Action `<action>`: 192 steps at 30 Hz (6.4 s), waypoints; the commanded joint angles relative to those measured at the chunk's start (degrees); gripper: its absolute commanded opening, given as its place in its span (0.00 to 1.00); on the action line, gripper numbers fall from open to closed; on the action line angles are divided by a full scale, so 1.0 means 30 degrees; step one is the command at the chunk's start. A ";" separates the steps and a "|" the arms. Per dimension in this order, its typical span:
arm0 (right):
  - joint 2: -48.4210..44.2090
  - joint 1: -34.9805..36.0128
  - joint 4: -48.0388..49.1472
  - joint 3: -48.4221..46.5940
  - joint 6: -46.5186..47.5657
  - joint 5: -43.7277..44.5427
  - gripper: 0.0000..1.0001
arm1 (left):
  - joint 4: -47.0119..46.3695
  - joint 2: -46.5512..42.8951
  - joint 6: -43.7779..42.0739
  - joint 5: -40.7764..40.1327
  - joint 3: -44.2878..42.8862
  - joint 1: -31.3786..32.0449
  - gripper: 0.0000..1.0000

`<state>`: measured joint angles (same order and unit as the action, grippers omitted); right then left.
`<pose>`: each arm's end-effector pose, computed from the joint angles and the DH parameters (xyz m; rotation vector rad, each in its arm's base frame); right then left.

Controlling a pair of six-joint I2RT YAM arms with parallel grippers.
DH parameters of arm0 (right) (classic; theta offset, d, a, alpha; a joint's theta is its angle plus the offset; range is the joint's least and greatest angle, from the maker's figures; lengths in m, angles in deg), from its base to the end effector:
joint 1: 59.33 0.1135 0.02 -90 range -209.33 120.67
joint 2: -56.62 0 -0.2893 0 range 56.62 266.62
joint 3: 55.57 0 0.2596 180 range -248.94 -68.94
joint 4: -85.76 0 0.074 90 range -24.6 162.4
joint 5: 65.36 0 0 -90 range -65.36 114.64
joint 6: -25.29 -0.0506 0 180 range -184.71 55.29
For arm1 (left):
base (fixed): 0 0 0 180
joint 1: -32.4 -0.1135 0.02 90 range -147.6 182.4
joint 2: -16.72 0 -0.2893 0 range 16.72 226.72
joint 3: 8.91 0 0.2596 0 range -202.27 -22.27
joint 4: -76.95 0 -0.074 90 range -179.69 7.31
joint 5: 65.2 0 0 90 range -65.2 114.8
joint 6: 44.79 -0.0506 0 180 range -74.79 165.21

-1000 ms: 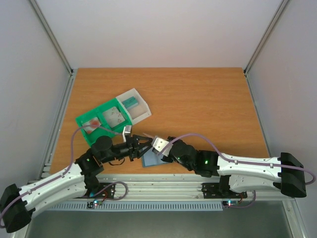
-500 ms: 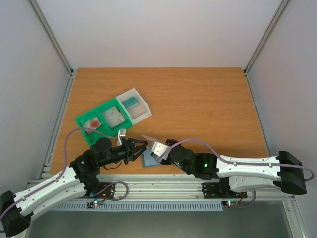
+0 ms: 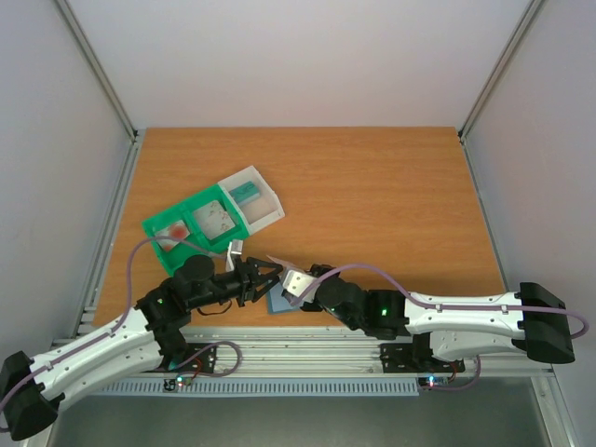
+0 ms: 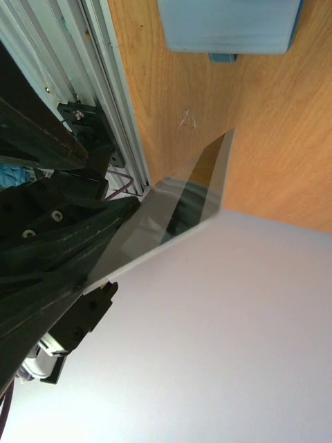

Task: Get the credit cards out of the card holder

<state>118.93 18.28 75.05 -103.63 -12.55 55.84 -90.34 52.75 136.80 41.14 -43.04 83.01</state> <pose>0.0778 0.2322 0.2563 -1.5920 1.1234 -0.2530 0.0931 -0.1359 0.2441 -0.5733 2.2725 -1.8113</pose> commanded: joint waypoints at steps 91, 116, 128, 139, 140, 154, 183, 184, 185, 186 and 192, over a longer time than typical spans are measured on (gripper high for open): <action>-0.8839 0.0675 -1.2317 -0.1863 -1.9995 -0.4162 0.98 | 1.1515 0.6240 -1.7094 -0.2079 -0.8796 -1.2523 0.00; -0.8491 0.0675 -1.2835 -0.1355 -2.1301 -0.3494 0.98 | 0.7891 1.4393 -1.9203 -0.0048 -0.9838 -1.5079 0.01; -0.7699 0.0675 -1.2809 -0.1583 -2.1181 -0.3319 0.99 | 0.7596 1.5898 -1.9565 -0.0092 -1.0145 -1.5229 0.04; -0.7076 0.0675 -1.3238 -0.1989 -2.1385 -0.2975 0.98 | 0.8815 1.6277 -2.0099 -0.0944 -1.1159 -1.5229 0.16; -0.7056 0.0675 -1.3386 -0.2045 -2.1428 -0.2825 0.99 | 0.8900 1.6270 -2.0079 -0.0990 -1.1189 -1.5229 0.16; -0.7552 0.0675 -1.4021 -0.2555 -2.1697 -0.2861 0.98 | 0.9940 1.4968 -1.9651 -0.1407 -1.1239 -1.5229 0.33; -0.5600 0.0679 -1.7053 -0.7224 -2.3381 -0.0987 0.99 | 1.2832 0.0184 -1.9214 0.5368 -0.8276 -1.5204 0.99; -0.5509 0.0676 -1.7430 -0.7426 -2.3611 -0.0569 0.99 | 1.2654 -0.0108 -1.8602 0.5973 -0.7972 -1.5200 0.99; -0.5457 0.0675 -1.7759 -0.7501 -2.3849 -0.0347 0.98 | 1.2507 -0.0335 -1.8339 0.6572 -0.7722 -1.5178 0.99; -0.5395 0.0675 -1.7980 -0.7583 -2.3952 -0.0203 0.99 | 1.2448 -0.0506 -1.8210 0.7046 -0.7496 -1.5109 0.99; -0.5820 0.0675 -1.8741 -0.7814 -2.3848 -0.0225 0.98 | 1.2036 -0.1573 -1.7997 0.7216 -0.6142 -1.3258 0.99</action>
<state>102.45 19.91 22.31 -125.21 -82.12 52.19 -52.22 50.06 81.57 60.13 -63.68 39.69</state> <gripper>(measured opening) 0.986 0.994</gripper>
